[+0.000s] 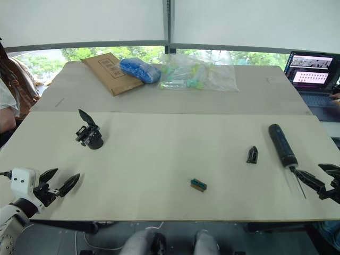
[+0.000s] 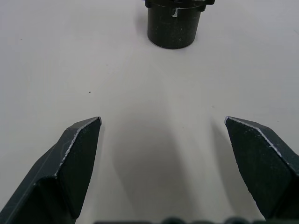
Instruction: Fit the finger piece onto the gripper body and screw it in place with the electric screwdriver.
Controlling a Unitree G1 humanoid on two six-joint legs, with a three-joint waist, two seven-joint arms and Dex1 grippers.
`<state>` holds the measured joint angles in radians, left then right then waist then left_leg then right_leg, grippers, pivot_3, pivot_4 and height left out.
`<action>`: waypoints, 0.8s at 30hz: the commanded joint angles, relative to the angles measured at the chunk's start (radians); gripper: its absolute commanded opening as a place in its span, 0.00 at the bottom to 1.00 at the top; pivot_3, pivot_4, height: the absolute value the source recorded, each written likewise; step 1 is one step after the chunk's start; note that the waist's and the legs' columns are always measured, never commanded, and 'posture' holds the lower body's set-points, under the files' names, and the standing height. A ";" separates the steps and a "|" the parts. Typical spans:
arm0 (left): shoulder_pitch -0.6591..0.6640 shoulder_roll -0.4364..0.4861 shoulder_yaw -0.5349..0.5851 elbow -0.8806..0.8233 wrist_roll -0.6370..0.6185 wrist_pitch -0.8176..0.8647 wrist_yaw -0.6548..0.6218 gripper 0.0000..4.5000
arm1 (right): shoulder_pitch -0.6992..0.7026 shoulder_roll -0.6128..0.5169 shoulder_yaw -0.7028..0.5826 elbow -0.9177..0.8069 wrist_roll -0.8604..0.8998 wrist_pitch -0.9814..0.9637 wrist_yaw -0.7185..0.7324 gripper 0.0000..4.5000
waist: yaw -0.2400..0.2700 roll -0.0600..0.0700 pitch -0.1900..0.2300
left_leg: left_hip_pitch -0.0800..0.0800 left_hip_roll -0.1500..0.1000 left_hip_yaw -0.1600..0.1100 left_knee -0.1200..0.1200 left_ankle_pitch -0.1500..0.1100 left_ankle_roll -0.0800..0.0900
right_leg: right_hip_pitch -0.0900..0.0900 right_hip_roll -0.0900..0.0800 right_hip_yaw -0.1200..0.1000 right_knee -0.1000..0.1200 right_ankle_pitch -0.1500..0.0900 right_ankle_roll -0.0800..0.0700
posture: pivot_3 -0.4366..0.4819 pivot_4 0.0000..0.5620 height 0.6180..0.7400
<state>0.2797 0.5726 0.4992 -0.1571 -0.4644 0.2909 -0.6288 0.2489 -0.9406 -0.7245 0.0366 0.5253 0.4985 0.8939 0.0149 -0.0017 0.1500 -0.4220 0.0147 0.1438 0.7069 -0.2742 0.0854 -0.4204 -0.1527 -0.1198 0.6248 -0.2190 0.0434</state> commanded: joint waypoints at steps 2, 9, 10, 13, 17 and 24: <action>-0.047 0.003 -0.013 0.087 0.031 -0.071 -0.020 1.00 | -0.057 -0.016 0.022 -0.114 0.024 -0.011 0.014 0.99 | -0.001 0.001 0.000 | 0.000 0.000 0.000 0.000 0.000 0.000 | 0.000 0.000 0.000 0.000 0.000 0.000 | 0.48 0.27 0.93; -0.185 0.048 -0.066 0.277 0.067 -0.145 -0.104 1.00 | -0.198 -0.051 0.170 -0.381 0.182 0.102 0.099 0.99 | 0.000 0.002 -0.001 | 0.000 0.000 0.000 0.000 0.001 -0.001 | -0.001 0.001 0.000 0.002 0.000 0.000 | 0.48 0.27 0.93; -0.209 0.052 -0.074 0.299 0.069 -0.150 -0.113 1.00 | -0.213 -0.057 0.193 -0.415 0.212 0.121 0.117 0.99 | 0.003 0.002 -0.001 | -0.001 0.000 0.000 0.000 0.002 0.000 | -0.001 0.001 -0.001 0.002 0.000 0.000 | 0.48 0.27 0.93; -0.276 0.058 -0.111 0.345 0.088 -0.167 -0.140 1.00 | -0.252 -0.058 0.261 -0.518 0.302 0.165 0.155 0.99 | 0.012 0.001 0.000 | -0.001 0.000 -0.001 0.000 0.002 0.001 | 0.000 0.000 -0.002 0.001 0.000 0.000 | 0.48 0.27 0.93; -0.379 0.054 -0.164 0.384 0.111 -0.167 -0.146 1.00 | -0.333 -0.036 0.377 -0.584 0.323 0.156 0.165 0.99 | 0.014 0.000 0.000 | -0.001 0.000 0.000 0.002 0.000 0.000 | 0.000 -0.002 -0.002 0.001 0.002 0.001 | 0.48 0.27 0.93; -0.528 0.040 -0.227 0.446 0.150 -0.159 -0.112 1.00 | -0.407 0.028 0.511 -0.580 0.253 0.115 0.135 0.99 | 0.012 -0.004 0.001 | -0.003 -0.001 0.000 0.004 0.004 0.007 | 0.001 -0.001 -0.003 0.001 0.003 0.002 | 0.48 0.27 0.93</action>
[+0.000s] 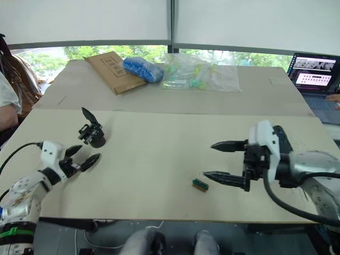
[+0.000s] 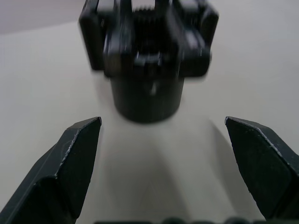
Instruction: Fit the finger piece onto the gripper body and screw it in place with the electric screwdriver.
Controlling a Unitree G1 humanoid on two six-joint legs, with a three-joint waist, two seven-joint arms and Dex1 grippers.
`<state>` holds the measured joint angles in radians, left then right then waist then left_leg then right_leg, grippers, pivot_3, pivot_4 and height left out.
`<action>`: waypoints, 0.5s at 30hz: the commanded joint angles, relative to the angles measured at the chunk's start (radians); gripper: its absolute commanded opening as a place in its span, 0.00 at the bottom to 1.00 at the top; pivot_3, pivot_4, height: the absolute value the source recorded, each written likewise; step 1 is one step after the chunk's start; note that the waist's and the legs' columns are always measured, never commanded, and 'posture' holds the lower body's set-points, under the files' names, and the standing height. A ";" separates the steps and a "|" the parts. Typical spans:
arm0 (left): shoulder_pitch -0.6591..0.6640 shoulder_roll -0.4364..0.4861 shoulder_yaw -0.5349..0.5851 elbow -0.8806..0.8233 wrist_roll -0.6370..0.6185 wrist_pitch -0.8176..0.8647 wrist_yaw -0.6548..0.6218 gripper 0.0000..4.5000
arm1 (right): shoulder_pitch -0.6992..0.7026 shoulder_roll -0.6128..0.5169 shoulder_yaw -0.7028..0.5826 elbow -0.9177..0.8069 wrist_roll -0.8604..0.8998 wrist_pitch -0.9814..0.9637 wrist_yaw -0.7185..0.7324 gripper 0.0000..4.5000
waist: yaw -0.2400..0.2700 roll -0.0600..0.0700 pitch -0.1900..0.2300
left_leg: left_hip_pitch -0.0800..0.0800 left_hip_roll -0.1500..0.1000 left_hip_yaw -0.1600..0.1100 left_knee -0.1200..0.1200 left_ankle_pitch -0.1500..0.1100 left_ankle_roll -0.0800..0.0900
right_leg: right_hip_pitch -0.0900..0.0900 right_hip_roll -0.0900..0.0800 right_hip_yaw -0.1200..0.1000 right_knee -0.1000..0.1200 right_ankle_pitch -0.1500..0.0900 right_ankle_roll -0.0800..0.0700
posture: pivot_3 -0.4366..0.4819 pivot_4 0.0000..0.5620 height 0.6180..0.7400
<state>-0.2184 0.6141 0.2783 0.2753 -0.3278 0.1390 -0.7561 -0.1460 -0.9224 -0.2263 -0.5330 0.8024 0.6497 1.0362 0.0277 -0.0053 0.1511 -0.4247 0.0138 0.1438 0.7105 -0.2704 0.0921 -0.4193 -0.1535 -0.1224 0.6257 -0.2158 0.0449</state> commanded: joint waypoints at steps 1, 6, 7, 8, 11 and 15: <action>-0.052 -0.007 -0.014 0.030 0.021 -0.006 0.024 1.00 | -0.015 0.020 0.026 -0.011 -0.037 -0.045 -0.014 0.99 | -0.002 0.000 0.000 | 0.000 0.000 0.001 0.000 0.001 0.001 | 0.001 0.000 0.000 0.000 0.000 0.000 | 0.48 0.27 0.93; -0.107 -0.030 -0.043 0.072 0.044 -0.005 0.059 1.00 | -0.021 0.046 0.037 -0.019 -0.049 -0.048 -0.039 0.99 | -0.006 0.000 0.000 | 0.000 0.000 0.002 0.001 0.001 0.001 | 0.001 0.002 0.000 0.001 0.000 0.000 | 0.48 0.27 0.93; -0.113 -0.033 -0.047 0.078 0.047 -0.006 0.062 1.00 | -0.020 0.047 0.037 -0.019 -0.050 -0.049 -0.042 0.99 | -0.006 0.000 0.000 | 0.000 0.000 0.002 0.001 0.001 0.001 | 0.001 0.002 0.000 0.001 0.000 0.000 | 0.48 0.27 0.93; -0.115 -0.035 -0.049 0.080 0.049 -0.007 0.065 1.00 | -0.018 0.046 0.036 -0.020 -0.050 -0.050 -0.042 0.99 | -0.007 0.000 0.000 | 0.000 0.000 0.002 0.001 0.001 0.001 | 0.001 0.002 0.000 0.001 0.000 0.000 | 0.48 0.27 0.93; -0.145 -0.060 -0.053 0.102 0.055 -0.024 0.091 0.94 | -0.016 0.052 0.039 -0.017 -0.059 -0.055 -0.053 1.00 | -0.005 0.000 0.000 | 0.000 0.000 0.002 0.001 0.001 0.001 | 0.001 0.002 0.000 0.001 0.000 0.000 | 0.48 0.27 0.93; -0.118 -0.101 -0.045 0.025 0.035 -0.015 0.133 0.63 | -0.008 0.062 0.034 -0.025 -0.060 -0.052 -0.072 1.00 | -0.003 -0.001 0.000 | 0.000 0.000 0.002 0.001 0.001 0.001 | 0.001 0.002 0.000 0.001 0.000 0.001 | 0.48 0.27 0.93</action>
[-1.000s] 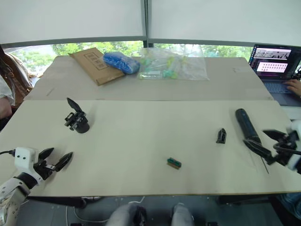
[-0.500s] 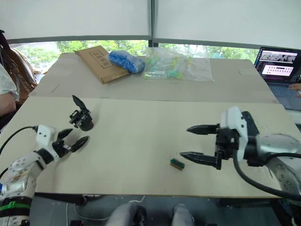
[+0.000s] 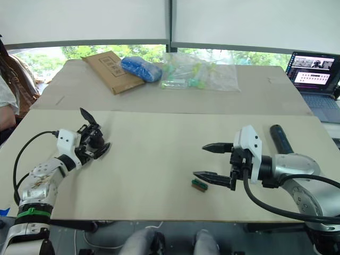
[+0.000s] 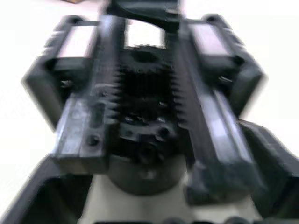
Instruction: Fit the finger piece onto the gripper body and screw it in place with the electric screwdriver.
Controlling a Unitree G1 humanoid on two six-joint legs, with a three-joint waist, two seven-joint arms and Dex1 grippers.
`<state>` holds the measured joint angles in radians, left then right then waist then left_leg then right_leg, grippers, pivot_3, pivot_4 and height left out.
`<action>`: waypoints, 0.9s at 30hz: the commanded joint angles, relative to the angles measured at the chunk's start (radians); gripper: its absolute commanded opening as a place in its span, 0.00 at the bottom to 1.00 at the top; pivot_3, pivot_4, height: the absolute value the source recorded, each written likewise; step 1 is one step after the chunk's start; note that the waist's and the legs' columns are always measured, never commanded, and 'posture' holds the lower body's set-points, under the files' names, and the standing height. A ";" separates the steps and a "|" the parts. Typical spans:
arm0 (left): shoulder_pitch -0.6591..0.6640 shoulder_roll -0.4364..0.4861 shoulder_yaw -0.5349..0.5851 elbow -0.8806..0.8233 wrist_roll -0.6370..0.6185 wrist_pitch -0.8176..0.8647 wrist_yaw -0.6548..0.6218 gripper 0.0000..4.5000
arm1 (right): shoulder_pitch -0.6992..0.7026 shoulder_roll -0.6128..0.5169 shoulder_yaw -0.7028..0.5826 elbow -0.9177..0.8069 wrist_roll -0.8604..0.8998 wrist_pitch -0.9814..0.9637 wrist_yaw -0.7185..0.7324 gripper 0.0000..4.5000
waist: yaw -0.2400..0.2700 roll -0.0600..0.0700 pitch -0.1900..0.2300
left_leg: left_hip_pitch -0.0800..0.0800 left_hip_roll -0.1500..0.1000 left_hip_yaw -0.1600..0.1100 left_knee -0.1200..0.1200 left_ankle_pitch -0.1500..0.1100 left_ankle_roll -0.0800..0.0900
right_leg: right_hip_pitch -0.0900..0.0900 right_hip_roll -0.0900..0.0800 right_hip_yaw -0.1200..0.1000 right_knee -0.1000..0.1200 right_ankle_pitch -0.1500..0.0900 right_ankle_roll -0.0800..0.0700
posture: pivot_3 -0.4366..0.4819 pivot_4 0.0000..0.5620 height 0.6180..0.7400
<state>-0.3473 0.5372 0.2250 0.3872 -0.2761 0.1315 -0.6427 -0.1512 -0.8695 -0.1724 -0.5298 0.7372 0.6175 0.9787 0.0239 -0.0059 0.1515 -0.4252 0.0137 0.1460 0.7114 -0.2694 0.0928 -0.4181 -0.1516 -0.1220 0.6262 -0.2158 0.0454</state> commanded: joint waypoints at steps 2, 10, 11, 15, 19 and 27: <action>0.045 -0.054 0.001 -0.165 -0.032 0.026 0.042 0.54 | 0.003 0.018 -0.029 -0.030 0.010 -0.012 -0.030 1.00 | 0.000 0.000 0.000 | 0.000 0.000 0.000 0.000 0.000 0.000 | 0.000 0.000 0.000 0.000 0.000 0.000 | 0.48 0.27 0.93; 0.201 -0.302 -0.230 -0.675 -0.024 0.276 0.223 0.54 | 0.105 0.042 -0.082 -0.081 0.014 -0.008 -0.093 1.00 | 0.019 -0.002 0.001 | -0.001 0.000 -0.001 0.002 0.000 0.000 | 0.003 0.000 0.001 -0.002 0.001 0.002 | 0.48 0.27 0.93; 0.205 -0.329 -0.253 -0.706 -0.023 0.308 0.246 0.54 | 0.122 0.046 -0.083 -0.088 0.005 -0.016 -0.098 1.00 | 0.018 -0.002 0.001 | -0.001 0.000 -0.002 0.002 0.000 0.000 | 0.003 0.000 0.001 -0.002 0.001 0.002 | 0.48 0.27 0.93; 0.181 -0.358 -0.335 -0.697 0.059 0.317 0.292 0.54 | 0.151 0.058 -0.083 -0.097 -0.018 -0.036 -0.118 1.00 | 0.011 -0.002 0.001 | 0.000 0.001 -0.002 0.001 0.000 0.000 | 0.001 0.001 0.002 0.000 0.001 0.001 | 0.48 0.27 0.93; 0.125 -0.381 -0.353 -0.593 0.136 0.290 0.368 0.54 | 0.148 0.077 -0.071 -0.097 -0.028 -0.040 -0.143 1.00 | 0.010 -0.002 0.002 | 0.000 0.001 -0.002 0.001 0.001 -0.001 | -0.001 0.003 0.003 0.002 0.001 0.000 | 0.48 0.27 0.93; 0.170 -0.273 -0.305 -0.595 0.052 0.345 0.205 0.95 | 0.170 0.096 -0.065 -0.096 -0.054 -0.062 -0.152 1.00 | 0.013 -0.002 0.001 | -0.001 0.001 -0.002 0.001 0.000 0.000 | -0.001 0.002 0.003 0.001 0.000 0.000 | 0.48 0.27 0.93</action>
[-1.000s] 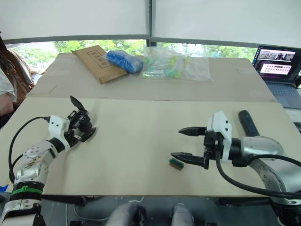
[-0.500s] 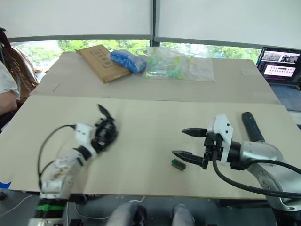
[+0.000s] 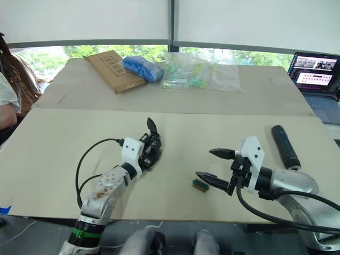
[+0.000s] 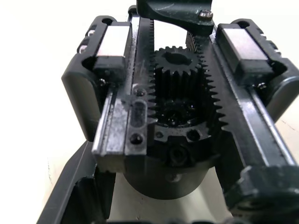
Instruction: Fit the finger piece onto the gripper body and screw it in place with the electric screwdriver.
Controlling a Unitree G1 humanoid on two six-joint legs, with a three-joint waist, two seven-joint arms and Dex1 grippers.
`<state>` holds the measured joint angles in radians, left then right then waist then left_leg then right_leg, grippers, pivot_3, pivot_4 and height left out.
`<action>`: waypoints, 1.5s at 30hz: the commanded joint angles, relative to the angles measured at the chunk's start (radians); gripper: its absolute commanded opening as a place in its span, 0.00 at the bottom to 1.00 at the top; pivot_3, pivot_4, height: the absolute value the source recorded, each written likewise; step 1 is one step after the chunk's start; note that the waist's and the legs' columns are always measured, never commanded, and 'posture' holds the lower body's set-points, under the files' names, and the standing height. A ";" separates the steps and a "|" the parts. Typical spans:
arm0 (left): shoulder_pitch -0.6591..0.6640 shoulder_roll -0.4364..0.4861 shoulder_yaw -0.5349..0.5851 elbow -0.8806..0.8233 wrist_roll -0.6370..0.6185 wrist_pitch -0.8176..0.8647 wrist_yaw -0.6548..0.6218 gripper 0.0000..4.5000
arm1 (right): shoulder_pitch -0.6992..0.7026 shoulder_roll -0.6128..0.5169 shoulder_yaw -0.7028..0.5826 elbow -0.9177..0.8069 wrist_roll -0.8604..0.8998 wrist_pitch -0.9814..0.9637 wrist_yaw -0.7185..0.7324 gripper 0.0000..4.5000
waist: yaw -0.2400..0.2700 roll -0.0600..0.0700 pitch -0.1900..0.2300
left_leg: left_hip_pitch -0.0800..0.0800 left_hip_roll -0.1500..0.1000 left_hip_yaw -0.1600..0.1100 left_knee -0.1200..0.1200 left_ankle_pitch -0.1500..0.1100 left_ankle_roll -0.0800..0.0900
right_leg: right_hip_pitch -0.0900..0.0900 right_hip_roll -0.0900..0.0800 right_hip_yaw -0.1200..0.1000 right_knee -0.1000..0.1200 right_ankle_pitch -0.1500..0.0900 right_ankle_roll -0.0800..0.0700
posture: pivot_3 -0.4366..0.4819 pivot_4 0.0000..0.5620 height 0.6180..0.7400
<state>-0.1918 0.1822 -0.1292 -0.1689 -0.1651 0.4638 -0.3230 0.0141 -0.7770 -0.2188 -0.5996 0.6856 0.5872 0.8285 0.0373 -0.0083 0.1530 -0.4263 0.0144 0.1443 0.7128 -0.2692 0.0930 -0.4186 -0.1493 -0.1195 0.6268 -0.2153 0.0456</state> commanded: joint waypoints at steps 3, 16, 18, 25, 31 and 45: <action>0.015 0.236 0.087 0.003 -0.138 0.014 -0.320 0.99 | 0.008 0.006 -0.018 -0.022 -0.006 -0.040 0.002 1.00 | -0.007 0.001 0.000 | 0.001 0.001 0.000 0.000 0.001 -0.001 | -0.001 0.000 0.000 0.002 -0.001 -0.002 | 0.48 0.27 0.93; -0.379 0.341 -0.021 0.620 -0.073 -0.443 -0.892 0.99 | -0.009 -0.004 0.008 0.004 -0.043 -0.074 0.041 1.00 | 0.002 0.002 -0.001 | -0.001 -0.001 0.000 0.000 0.001 -0.001 | 0.000 0.000 -0.002 0.000 -0.001 -0.001 | 0.48 0.27 0.93; -0.417 0.318 -0.022 0.687 -0.056 -0.486 -0.895 0.99 | -0.004 -0.006 0.007 0.001 -0.049 -0.077 0.045 1.00 | -0.001 0.001 -0.001 | -0.001 -0.001 0.001 0.000 0.001 -0.001 | -0.001 0.001 -0.002 0.000 -0.001 -0.001 | 0.48 0.27 0.93; -0.522 0.268 -0.021 0.895 -0.001 -0.618 -0.920 0.99 | 0.022 -0.007 -0.013 -0.025 -0.043 -0.069 0.039 1.00 | -0.015 0.001 0.000 | -0.002 -0.001 0.002 0.001 0.001 -0.001 | -0.001 0.002 -0.002 0.001 -0.001 -0.001 | 0.48 0.27 0.93; -0.554 0.236 -0.010 0.957 0.002 -0.663 -0.949 0.80 | 0.023 -0.007 -0.020 -0.031 -0.039 -0.063 0.030 1.00 | -0.015 0.001 0.000 | -0.003 -0.001 0.001 0.002 0.001 0.000 | -0.002 0.001 -0.002 0.001 -0.001 0.000 | 0.48 0.27 0.93; -0.303 -0.018 -0.068 0.207 -0.010 -0.116 -0.493 0.52 | 0.264 0.042 -0.170 -0.156 -0.014 -0.058 -0.062 1.00 | 0.000 0.000 0.000 | -0.007 -0.001 -0.001 0.009 0.000 0.003 | -0.001 0.001 -0.001 0.002 0.000 0.003 | 0.48 0.27 0.93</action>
<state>-0.4973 0.1896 -0.1868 0.1532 -0.2133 0.3068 -0.9416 0.2630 -0.7491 -0.3505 -0.7209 0.6638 0.5379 0.7927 0.0372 -0.0083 0.1533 -0.4331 0.0137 0.1428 0.7214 -0.2695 0.0963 -0.4196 -0.1483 -0.1203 0.6283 -0.2147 0.0485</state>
